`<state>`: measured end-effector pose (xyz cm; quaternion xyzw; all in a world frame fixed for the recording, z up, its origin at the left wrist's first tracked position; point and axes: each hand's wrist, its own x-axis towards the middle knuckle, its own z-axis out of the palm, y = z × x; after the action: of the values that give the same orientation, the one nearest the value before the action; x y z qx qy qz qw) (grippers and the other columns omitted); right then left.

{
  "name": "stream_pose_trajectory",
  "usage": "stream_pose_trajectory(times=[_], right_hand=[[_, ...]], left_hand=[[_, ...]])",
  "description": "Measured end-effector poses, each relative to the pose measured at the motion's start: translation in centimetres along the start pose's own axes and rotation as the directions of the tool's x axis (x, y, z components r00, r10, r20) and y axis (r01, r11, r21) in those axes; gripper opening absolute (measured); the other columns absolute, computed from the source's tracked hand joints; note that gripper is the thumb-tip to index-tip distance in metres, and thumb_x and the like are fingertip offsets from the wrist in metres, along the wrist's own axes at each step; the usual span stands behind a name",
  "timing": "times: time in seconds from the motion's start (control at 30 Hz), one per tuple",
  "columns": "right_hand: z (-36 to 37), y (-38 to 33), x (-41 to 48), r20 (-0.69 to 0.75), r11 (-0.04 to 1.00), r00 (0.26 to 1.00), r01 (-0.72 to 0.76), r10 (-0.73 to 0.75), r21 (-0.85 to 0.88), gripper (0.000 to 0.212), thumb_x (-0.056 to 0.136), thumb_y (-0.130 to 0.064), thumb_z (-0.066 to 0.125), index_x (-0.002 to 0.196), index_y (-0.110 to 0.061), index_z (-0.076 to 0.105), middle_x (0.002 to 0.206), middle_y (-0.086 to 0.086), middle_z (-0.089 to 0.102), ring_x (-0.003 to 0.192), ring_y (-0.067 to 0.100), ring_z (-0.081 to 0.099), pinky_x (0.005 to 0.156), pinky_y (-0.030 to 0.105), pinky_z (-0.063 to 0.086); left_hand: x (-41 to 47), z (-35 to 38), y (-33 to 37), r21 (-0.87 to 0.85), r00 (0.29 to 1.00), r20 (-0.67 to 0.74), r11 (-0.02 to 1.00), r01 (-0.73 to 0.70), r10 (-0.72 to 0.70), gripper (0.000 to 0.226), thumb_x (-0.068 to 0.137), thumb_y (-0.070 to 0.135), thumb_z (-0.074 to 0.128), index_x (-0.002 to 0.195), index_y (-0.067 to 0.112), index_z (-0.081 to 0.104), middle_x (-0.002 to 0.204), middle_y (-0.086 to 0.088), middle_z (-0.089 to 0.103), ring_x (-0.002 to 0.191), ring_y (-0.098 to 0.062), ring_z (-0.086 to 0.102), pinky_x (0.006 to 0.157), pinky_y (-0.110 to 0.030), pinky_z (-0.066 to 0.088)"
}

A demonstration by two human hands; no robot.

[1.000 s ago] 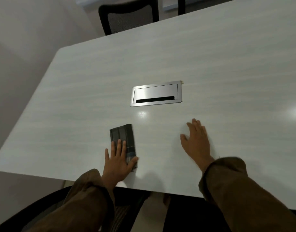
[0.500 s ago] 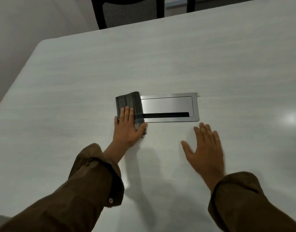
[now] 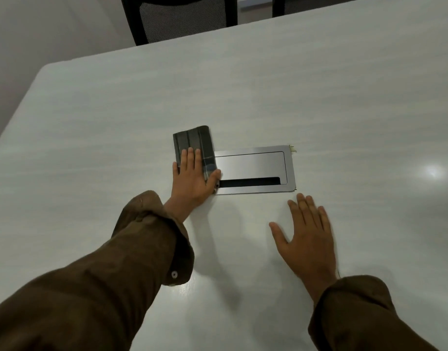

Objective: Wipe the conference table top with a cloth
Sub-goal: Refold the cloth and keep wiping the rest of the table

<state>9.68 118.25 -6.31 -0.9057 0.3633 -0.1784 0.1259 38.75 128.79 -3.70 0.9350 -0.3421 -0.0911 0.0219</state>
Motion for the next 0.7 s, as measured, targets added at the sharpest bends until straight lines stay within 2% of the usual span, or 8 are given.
stream_pose_trajectory(times=[0.2,0.33,0.53,0.7], right_hand=[[0.0,0.0,0.0,0.007,1.0,1.0,0.007,-0.007,0.004,0.068,0.093,-0.056,0.048,0.14,-0.006,0.052,0.152,0.014,0.044,0.146,0.028,0.035,0.121,0.047,0.026],[0.0,0.0,-0.1,0.008,1.0,1.0,0.006,-0.006,-0.007,0.066,0.094,-0.054,0.05,0.14,-0.006,0.052,0.152,0.014,0.044,0.146,0.029,0.035,0.121,0.047,0.026],[0.1,0.2,-0.2,0.018,1.0,1.0,0.001,-0.001,-0.011,0.066,0.094,-0.054,0.049,0.142,-0.008,0.05,0.153,0.013,0.043,0.147,0.027,0.033,0.122,0.045,0.023],[-0.1,0.2,-0.3,0.024,1.0,1.0,0.001,-0.001,-0.016,0.068,0.095,-0.056,0.044,0.142,-0.007,0.05,0.154,0.014,0.042,0.147,0.028,0.033,0.122,0.045,0.021]], left_hand=[[-7.2,1.0,-0.7,0.001,0.999,-0.017,0.999,-0.05,0.05,0.091,0.091,0.074,0.011,0.157,0.013,-0.006,0.165,-0.007,-0.008,0.151,-0.02,-0.015,0.123,-0.047,0.0],[-5.7,1.0,-1.5,0.04,0.995,-0.026,0.995,-0.096,0.097,0.091,0.092,0.074,0.009,0.157,0.011,-0.003,0.165,-0.009,-0.006,0.151,-0.022,-0.013,0.123,-0.048,0.001],[-2.3,0.9,-0.5,0.035,0.997,-0.051,0.998,-0.054,0.055,0.091,0.091,0.072,0.011,0.157,0.009,0.003,0.165,-0.011,0.001,0.152,-0.024,-0.007,0.122,-0.049,-0.001],[-7.8,1.7,0.0,-0.032,0.998,-0.066,0.999,-0.015,0.013,0.09,0.092,0.072,0.009,0.157,0.01,0.001,0.165,-0.01,-0.002,0.152,-0.023,-0.011,0.123,-0.047,-0.001]])
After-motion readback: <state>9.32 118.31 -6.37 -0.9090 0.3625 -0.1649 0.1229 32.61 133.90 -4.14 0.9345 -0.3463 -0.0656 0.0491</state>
